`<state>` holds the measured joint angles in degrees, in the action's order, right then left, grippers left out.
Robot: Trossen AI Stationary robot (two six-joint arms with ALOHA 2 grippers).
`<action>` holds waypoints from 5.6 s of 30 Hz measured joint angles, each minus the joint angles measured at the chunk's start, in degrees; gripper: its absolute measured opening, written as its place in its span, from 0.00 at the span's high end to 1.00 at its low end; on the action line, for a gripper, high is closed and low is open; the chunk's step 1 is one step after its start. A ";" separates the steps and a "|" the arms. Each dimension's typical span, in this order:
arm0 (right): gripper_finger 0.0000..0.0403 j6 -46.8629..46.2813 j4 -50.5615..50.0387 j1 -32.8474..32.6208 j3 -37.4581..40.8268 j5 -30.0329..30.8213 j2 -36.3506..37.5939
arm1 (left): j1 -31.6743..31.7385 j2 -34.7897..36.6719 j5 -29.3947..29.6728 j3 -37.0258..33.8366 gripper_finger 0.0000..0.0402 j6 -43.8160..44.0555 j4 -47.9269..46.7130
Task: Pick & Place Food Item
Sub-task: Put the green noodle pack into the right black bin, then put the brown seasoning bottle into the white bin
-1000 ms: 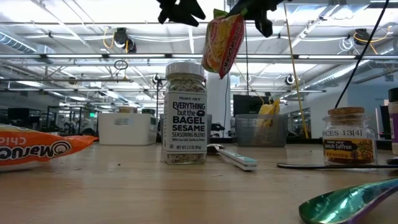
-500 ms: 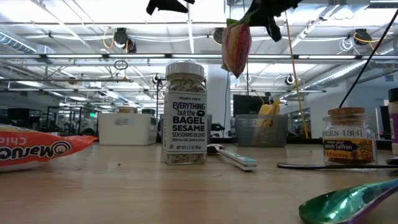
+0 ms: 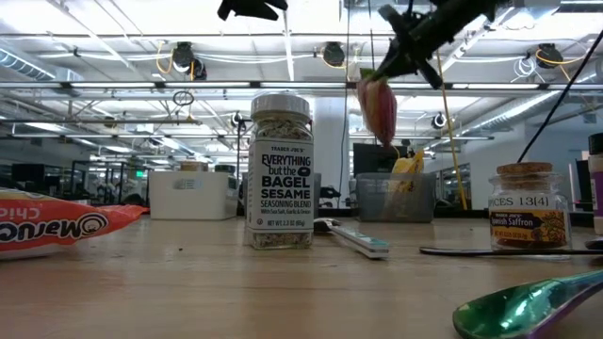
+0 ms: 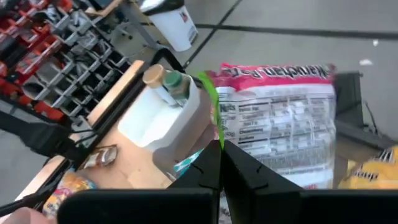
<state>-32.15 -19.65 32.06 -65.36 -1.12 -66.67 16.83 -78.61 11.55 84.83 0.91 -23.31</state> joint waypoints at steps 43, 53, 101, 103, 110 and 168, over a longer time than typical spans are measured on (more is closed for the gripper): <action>1.00 -2.74 15.28 11.05 19.32 -3.26 -4.17 | 0.52 -0.04 -4.21 -0.06 0.54 -0.09 8.63; 1.00 -2.75 18.97 11.26 19.34 -3.03 -8.04 | 0.51 -0.04 -4.21 -0.06 0.54 0.46 8.59; 0.95 1.39 18.72 14.11 19.29 -4.71 -8.06 | -0.16 -0.07 -4.21 -0.06 0.54 2.58 8.57; 0.91 1.39 19.02 14.11 19.23 -4.67 -8.05 | -0.14 -0.07 -4.21 -0.06 0.54 2.58 8.57; 0.75 1.41 18.91 14.11 19.25 -4.67 -8.02 | -0.14 -0.07 -4.21 -0.06 0.54 2.55 8.57; 0.68 5.43 53.54 -19.44 19.34 -9.84 1.07 | 13.83 35.87 -22.61 -31.40 0.54 26.25 12.86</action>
<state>-26.72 33.90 12.62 -46.02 -10.96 -65.60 30.65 -42.74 -11.06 53.43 27.16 -10.45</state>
